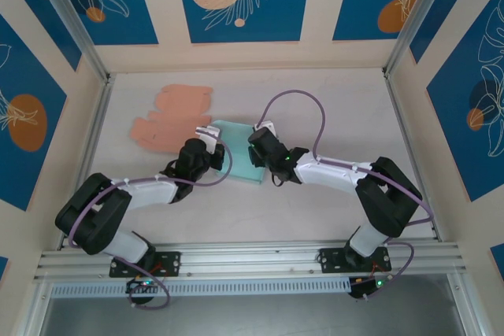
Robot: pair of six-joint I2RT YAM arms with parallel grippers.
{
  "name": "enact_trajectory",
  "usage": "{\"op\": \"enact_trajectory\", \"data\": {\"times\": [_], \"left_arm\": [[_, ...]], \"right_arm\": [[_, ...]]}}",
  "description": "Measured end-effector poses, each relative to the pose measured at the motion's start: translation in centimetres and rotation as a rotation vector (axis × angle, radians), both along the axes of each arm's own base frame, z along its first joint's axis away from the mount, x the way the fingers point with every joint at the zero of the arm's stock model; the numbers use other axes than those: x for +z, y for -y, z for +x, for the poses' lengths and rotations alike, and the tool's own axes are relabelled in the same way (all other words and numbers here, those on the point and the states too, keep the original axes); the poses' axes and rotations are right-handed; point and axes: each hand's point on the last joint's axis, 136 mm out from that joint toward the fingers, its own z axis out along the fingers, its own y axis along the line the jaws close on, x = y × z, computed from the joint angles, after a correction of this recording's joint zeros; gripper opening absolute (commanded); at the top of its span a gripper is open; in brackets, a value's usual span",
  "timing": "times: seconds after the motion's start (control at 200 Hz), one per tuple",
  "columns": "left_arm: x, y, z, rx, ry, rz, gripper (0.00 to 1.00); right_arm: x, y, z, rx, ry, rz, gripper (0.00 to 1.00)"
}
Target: Fold the paper box
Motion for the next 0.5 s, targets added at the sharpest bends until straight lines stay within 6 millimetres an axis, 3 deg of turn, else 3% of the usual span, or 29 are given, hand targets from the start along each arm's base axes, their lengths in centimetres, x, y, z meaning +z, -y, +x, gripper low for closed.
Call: {"op": "enact_trajectory", "data": {"times": [0.365, 0.5], "left_arm": [[0.2, 0.3, -0.1, -0.012, 0.013, 0.004, 0.0], [0.1, 0.3, -0.1, -0.015, 0.014, 0.011, 0.0]], "right_arm": [[3.4, 1.1, 0.4, -0.007, 0.036, 0.073, 0.49], [3.8, 1.6, 1.0, -0.005, 0.03, 0.093, 0.43]]}}
